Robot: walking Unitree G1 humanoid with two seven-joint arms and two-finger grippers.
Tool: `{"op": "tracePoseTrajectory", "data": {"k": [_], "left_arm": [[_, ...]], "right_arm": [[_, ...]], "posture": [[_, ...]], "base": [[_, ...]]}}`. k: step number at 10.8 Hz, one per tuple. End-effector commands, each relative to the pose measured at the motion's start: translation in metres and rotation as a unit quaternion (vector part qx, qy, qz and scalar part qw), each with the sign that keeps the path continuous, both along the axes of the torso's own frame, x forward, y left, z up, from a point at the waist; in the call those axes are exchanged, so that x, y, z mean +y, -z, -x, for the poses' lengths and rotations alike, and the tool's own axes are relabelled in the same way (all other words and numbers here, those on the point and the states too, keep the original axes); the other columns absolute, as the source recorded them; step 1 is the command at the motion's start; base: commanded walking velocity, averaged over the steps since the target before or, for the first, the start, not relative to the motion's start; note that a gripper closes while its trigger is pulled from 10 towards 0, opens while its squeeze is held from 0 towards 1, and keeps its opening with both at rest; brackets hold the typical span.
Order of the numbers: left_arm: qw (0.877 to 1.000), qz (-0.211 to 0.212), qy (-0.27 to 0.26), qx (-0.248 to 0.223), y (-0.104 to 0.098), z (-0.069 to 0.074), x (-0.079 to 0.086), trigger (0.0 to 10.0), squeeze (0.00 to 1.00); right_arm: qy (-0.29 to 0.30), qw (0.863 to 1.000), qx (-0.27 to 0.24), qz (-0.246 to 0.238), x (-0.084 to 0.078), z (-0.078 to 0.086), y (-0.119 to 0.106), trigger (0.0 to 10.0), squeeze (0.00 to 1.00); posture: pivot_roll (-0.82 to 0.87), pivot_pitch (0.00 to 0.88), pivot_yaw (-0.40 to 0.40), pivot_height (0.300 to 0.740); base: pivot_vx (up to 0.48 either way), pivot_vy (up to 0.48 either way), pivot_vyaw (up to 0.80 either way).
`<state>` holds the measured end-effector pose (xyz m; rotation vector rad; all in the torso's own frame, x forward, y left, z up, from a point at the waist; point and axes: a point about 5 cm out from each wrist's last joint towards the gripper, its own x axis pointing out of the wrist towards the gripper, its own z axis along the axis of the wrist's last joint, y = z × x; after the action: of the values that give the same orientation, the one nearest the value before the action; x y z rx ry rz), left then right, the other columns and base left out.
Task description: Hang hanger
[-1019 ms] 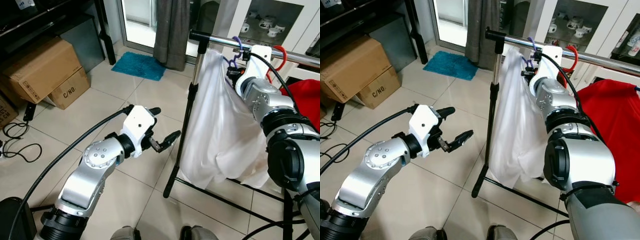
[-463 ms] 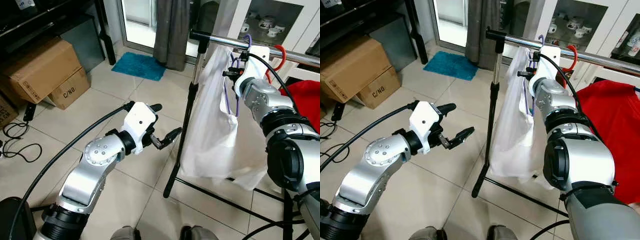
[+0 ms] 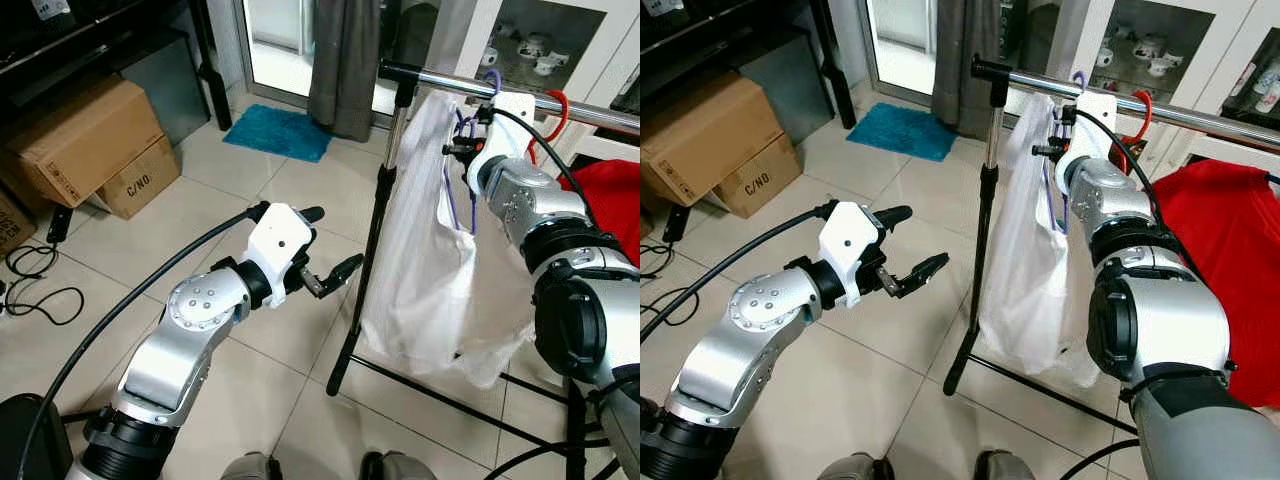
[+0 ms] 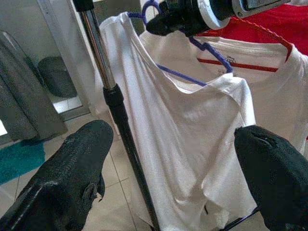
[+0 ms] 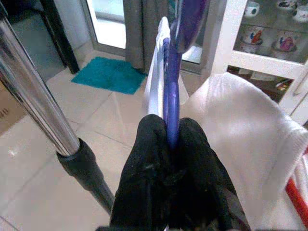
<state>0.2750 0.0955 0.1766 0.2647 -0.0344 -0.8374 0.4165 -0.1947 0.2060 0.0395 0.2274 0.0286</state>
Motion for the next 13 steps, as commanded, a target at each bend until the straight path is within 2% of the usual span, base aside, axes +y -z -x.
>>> {"op": "tracePoseTrajectory", "data": {"k": [1,4,5,6,10,11,12,13], "left_arm": [[1.000,-0.004,-0.004,-0.003,0.0001,-0.0013,0.0010,10.0,0.00],[1.000,-0.004,-0.004,-0.003,0.0005,-0.0021,-0.0004,10.0,0.00],[1.000,-0.003,-0.004,-0.003,0.0008,-0.0020,-0.0006,10.0,0.00],[1.000,-0.002,-0.003,-0.003,0.0009,-0.0020,-0.0014,10.0,0.00],[1.000,-0.003,-0.005,-0.003,0.0014,-0.0021,-0.0018,10.0,0.00],[1.000,-0.002,-0.006,-0.003,0.0013,-0.0022,-0.0020,10.0,0.00],[1.000,-0.002,-0.006,-0.004,0.0013,-0.0025,-0.0022,10.0,0.00],[1.000,-0.002,-0.007,-0.004,0.0012,-0.0026,-0.0020,10.0,0.00]], "right_arm": [[0.006,1.000,0.001,0.011,-0.0047,-0.0004,-0.0047,10.0,0.00],[0.006,1.000,0.010,0.013,-0.0067,0.0006,-0.0020,10.0,0.00],[0.006,1.000,0.010,0.012,-0.0079,0.0008,-0.0024,10.0,0.46],[0.006,1.000,0.010,0.010,-0.0091,0.0009,-0.0031,10.0,1.00],[0.004,1.000,0.014,0.015,-0.0112,0.0014,-0.0032,10.0,1.00],[0.011,1.000,0.011,0.010,-0.0122,0.0013,-0.0041,10.0,0.95],[0.010,1.000,0.011,0.001,-0.0113,0.0010,-0.0046,2.7,0.00],[0.009,1.000,0.012,-0.002,-0.0107,0.0010,-0.0045,0.0,0.00]], "posture": [[-0.02,0.111,0.020,0.740],[-0.02,0.110,0.018,0.740],[-0.02,0.109,0.018,0.740],[-0.02,0.108,0.018,0.740],[-0.03,0.108,0.015,0.740],[-0.03,0.108,0.014,0.740],[-0.03,0.108,0.013,0.740],[-0.03,0.108,0.011,0.740]], "base": [[0.000,0.000,0.00],[0.000,0.000,0.00],[0.000,0.000,0.00],[0.000,0.000,0.00],[0.000,0.000,0.00],[0.000,0.000,0.00],[0.000,0.000,0.00],[0.000,0.000,0.00]]}}
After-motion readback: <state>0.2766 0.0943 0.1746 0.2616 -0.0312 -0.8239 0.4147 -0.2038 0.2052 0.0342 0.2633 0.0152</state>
